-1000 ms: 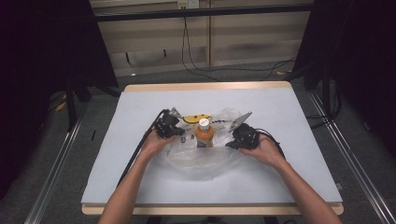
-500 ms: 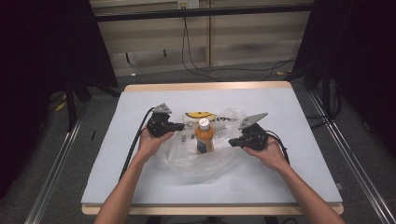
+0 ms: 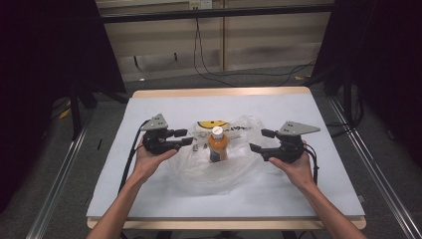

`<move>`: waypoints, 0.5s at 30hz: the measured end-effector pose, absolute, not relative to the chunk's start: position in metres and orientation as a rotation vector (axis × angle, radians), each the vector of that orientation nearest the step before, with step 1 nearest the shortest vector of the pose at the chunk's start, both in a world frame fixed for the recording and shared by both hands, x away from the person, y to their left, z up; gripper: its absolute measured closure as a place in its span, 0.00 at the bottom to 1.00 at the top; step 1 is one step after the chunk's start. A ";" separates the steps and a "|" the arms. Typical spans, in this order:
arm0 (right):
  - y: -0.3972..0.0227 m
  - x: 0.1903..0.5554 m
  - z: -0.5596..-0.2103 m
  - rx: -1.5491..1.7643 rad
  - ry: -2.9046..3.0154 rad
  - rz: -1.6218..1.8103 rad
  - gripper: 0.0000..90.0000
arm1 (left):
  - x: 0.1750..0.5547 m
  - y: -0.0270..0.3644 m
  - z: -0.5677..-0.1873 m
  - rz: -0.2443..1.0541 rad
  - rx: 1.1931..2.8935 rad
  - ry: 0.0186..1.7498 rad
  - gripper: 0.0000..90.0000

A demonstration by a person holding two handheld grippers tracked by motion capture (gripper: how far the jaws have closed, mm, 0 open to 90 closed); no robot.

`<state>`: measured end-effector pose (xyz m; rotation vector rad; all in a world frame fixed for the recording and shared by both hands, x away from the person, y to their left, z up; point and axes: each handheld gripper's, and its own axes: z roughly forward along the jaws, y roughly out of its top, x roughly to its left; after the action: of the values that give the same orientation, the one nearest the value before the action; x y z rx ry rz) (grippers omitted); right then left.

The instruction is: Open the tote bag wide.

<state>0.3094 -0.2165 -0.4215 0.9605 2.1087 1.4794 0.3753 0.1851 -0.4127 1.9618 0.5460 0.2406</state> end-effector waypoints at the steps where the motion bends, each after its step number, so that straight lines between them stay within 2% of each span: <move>1: -0.219 0.307 -0.420 0.972 2.085 1.498 0.22 | 0.375 0.185 -0.413 0.241 1.962 0.546 0.50; 3: -0.223 0.301 -0.417 0.996 2.054 1.536 0.12 | 0.369 0.192 -0.413 0.269 1.945 0.576 0.40; 4: -0.223 0.301 -0.417 0.996 2.054 1.536 0.12 | 0.366 0.195 -0.414 0.282 1.919 0.580 0.40; 5: -0.225 0.296 -0.416 1.003 2.041 1.535 0.09 | 0.363 0.199 -0.415 0.306 1.903 0.589 0.29; 6: -0.225 0.296 -0.416 1.003 2.041 1.535 0.09 | 0.361 0.202 -0.416 0.312 1.883 0.599 0.29; 7: -0.226 0.293 -0.416 0.991 2.029 1.533 0.08 | 0.359 0.204 -0.417 0.295 1.873 0.613 0.25; 8: -0.228 0.287 -0.418 0.995 2.011 1.519 0.03 | 0.356 0.208 -0.418 0.301 1.876 0.617 0.16; 9: -0.230 0.285 -0.418 1.007 2.008 1.514 0.03 | 0.356 0.208 -0.418 0.301 1.876 0.617 0.12; 13: -0.237 0.275 -0.420 1.024 2.011 1.521 0.03 | 0.342 0.219 -0.421 0.284 1.829 0.635 0.07; 15: -0.246 0.264 -0.419 1.039 2.006 1.515 0.04 | 0.331 0.225 -0.422 0.325 1.849 0.632 0.05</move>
<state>0.2641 -0.2458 -0.4193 1.0389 2.0056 1.5153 0.3310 0.2254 -0.4220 1.8494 0.6321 0.3248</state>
